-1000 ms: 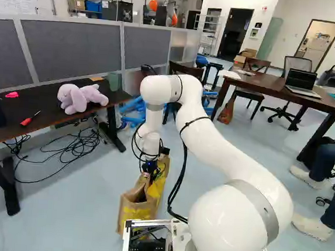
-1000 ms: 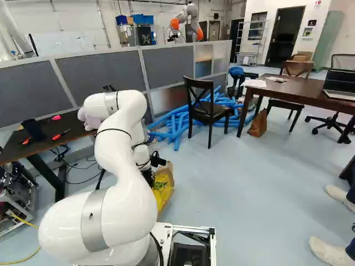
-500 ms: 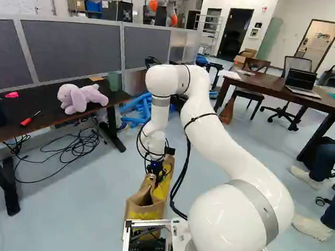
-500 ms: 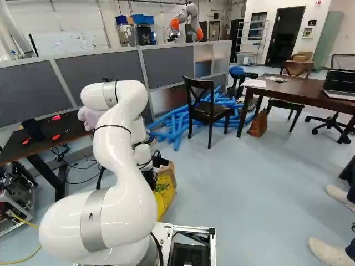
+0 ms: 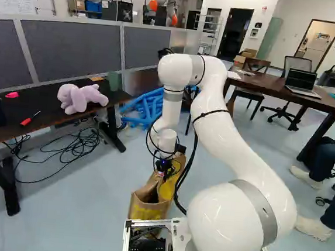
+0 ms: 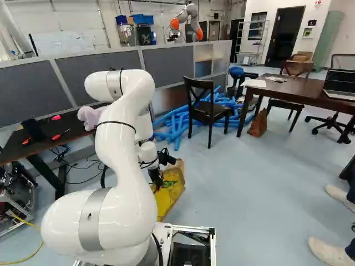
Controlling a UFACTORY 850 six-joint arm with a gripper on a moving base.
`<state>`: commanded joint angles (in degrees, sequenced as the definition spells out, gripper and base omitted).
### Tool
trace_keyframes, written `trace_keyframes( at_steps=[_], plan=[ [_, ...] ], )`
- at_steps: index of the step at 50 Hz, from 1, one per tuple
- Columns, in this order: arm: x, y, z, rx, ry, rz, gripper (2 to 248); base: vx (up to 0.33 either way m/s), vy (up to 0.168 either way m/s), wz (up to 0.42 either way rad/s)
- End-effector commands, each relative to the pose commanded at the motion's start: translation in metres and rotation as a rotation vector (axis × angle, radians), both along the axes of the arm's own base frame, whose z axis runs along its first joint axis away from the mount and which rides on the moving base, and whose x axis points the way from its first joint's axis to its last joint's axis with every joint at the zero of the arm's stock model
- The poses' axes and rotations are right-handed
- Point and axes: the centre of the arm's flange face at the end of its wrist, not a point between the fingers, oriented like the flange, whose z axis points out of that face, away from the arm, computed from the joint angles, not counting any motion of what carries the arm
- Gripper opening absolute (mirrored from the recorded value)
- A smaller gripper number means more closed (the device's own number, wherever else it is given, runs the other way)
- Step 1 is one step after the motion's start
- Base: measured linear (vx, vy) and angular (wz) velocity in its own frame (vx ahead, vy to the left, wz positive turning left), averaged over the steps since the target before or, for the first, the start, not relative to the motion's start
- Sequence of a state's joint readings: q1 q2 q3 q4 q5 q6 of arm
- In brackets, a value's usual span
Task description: Pick up the bag on the ground and place it on the table
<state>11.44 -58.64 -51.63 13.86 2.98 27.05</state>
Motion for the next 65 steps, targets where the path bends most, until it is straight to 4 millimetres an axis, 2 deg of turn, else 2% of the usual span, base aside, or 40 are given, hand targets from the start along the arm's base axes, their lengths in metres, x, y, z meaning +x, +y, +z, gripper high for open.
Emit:
trace_keyframes(
  at_steps=[19, 26, 41, 65],
  plan=[
    [-0.023, -0.006, 0.028, -0.003, -0.008, -0.001, 22, 0.0, 0.0, 0.0],
    [-0.027, -0.015, 0.039, -0.002, -0.016, -0.021, 22, 0.0, 0.0, 0.0],
    [-0.025, -0.045, 0.062, 0.001, -0.045, -0.099, 22, 0.0, 0.0, 0.0],
    [-0.009, -0.065, 0.098, 0.012, -0.105, -0.152, 22, 0.0, 0.0, 0.0]
  ],
)
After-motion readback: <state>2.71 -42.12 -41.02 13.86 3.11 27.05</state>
